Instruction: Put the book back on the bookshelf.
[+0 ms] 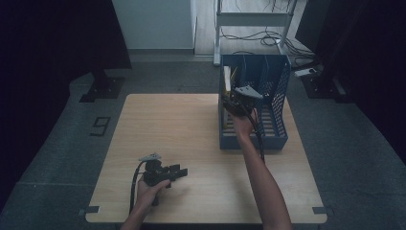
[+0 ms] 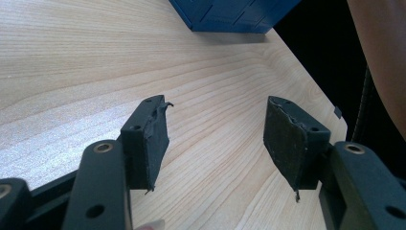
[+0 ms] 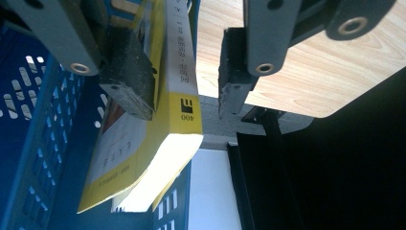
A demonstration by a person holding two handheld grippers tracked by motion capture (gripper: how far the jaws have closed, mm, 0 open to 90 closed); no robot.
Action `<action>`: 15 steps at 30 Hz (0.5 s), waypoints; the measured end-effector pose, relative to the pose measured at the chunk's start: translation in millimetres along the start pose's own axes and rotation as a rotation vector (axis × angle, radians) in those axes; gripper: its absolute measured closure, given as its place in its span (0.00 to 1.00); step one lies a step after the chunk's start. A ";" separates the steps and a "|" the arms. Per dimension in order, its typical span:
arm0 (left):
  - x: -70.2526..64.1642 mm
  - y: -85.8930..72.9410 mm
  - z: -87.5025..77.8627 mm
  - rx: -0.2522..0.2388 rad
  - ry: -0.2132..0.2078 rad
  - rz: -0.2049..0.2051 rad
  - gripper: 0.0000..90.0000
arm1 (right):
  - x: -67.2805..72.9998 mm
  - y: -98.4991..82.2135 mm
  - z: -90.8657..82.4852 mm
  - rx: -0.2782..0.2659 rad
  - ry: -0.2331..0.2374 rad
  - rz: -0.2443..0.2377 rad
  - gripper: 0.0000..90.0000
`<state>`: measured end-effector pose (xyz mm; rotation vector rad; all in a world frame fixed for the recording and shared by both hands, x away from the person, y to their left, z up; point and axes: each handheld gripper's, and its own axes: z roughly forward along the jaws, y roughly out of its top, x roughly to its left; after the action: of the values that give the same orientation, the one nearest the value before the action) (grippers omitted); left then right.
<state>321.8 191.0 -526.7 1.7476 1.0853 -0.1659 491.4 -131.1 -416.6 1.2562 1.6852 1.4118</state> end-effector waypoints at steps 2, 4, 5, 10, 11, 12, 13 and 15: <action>0.5 -0.1 0.5 0.001 0.000 0.003 0.45 | -0.4 -0.7 0.0 0.000 -0.003 -0.007 0.60; 0.7 -0.2 0.8 0.000 -0.001 0.002 0.45 | -1.3 -1.2 0.3 0.003 -0.005 -0.007 0.60; 0.8 -0.2 0.9 0.000 -0.001 0.002 0.45 | -1.6 -1.3 0.2 0.004 -0.006 -0.007 0.59; 0.6 -0.5 0.9 0.004 0.001 0.002 0.45 | -3.2 -2.8 -0.5 0.005 -0.017 -0.008 0.56; 0.6 -0.5 1.0 0.004 0.001 0.002 0.45 | -3.4 -3.2 -0.6 0.005 -0.019 -0.008 0.55; 0.6 -0.6 1.1 0.004 0.001 0.002 0.45 | -3.8 -3.8 -0.7 0.005 -0.021 -0.007 0.54; 0.7 -0.6 1.3 0.005 0.001 0.002 0.45 | -4.2 -4.4 -0.9 0.006 -0.020 -0.004 0.53; 0.6 -0.8 1.7 0.005 0.002 0.000 0.45 | -4.8 -5.3 -1.4 0.007 -0.020 -0.005 0.52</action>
<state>322.2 190.0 -528.3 1.7524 1.0872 -0.1675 490.5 -135.9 -422.0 1.2656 1.6804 1.3872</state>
